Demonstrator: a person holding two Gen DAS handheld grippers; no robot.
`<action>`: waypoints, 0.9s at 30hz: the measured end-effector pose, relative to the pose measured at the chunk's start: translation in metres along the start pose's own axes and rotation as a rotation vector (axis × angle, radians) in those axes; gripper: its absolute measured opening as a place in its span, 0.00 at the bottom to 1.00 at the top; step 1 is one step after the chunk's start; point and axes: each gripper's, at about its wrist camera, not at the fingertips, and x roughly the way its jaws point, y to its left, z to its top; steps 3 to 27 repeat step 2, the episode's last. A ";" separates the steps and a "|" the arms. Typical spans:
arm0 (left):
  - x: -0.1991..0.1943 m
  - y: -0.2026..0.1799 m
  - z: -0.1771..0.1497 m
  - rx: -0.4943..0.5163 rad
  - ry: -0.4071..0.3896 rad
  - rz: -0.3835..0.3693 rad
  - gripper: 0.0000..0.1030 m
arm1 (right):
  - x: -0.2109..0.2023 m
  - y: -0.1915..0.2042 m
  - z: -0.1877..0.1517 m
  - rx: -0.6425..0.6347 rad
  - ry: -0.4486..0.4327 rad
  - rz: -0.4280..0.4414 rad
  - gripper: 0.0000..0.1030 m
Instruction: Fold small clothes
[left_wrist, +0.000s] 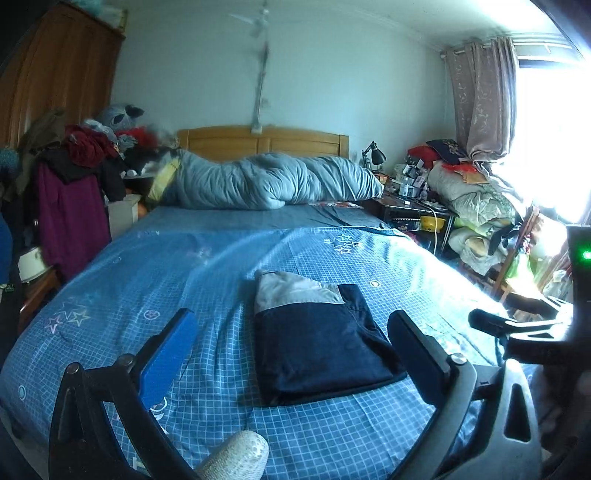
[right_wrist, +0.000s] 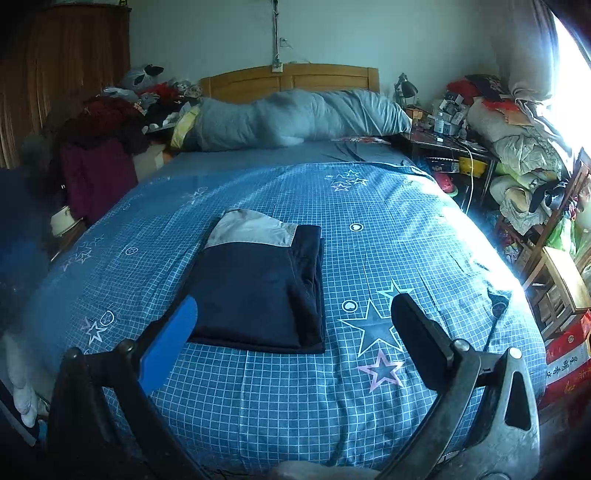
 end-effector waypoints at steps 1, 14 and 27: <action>-0.002 0.002 -0.001 -0.009 0.003 0.002 1.00 | 0.000 0.002 0.000 -0.009 0.003 0.008 1.00; -0.005 0.003 -0.004 -0.013 0.006 0.005 1.00 | -0.003 0.005 -0.001 -0.015 0.001 0.007 1.00; -0.005 0.003 -0.004 -0.013 0.006 0.005 1.00 | -0.003 0.005 -0.001 -0.015 0.001 0.007 1.00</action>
